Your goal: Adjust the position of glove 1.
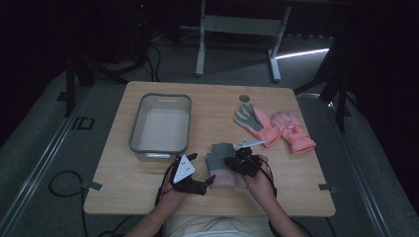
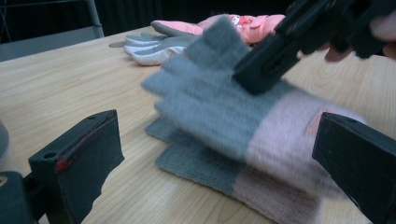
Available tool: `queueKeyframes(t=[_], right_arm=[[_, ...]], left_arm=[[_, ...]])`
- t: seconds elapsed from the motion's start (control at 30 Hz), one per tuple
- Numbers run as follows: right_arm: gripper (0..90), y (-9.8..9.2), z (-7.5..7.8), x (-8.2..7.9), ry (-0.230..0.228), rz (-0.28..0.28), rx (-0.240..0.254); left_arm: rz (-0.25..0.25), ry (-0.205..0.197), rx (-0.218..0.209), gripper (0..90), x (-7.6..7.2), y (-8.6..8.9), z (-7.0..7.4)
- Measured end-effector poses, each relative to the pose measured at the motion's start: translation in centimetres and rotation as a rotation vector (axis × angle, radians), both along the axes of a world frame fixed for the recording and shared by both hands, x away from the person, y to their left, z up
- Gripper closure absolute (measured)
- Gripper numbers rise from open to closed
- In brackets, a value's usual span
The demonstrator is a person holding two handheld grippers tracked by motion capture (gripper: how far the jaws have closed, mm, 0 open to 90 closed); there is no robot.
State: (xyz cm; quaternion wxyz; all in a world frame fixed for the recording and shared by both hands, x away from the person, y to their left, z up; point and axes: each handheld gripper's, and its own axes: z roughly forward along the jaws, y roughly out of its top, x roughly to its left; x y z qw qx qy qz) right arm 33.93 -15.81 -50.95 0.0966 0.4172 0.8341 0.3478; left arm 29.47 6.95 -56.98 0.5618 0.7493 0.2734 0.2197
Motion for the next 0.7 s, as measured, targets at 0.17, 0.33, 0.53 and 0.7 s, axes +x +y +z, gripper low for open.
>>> queueKeyframes(t=[0.17, 0.33, 0.53, 0.7], right_arm=[[85.3, 0.1, -1.1, 0.2, 0.024, 0.0, -0.016], [85.0, 0.2, -1.9, 0.6, 0.047, -0.002, -0.023], [82.6, 0.2, -2.7, 0.8, 0.056, -0.018, -0.019], [77.3, 0.1, -3.0, 0.9, 0.06, -0.015, -0.022]], left_arm=[[-0.004, 0.002, 0.006, 1.0, 0.0, 0.0, 0.0], [-0.002, 0.007, 0.013, 1.0, 0.1, -0.1, -0.1], [0.007, -0.007, 0.038, 1.0, 0.0, -0.3, -0.1], [-0.004, 0.004, 0.022, 1.0, 0.1, -0.2, -0.1]])
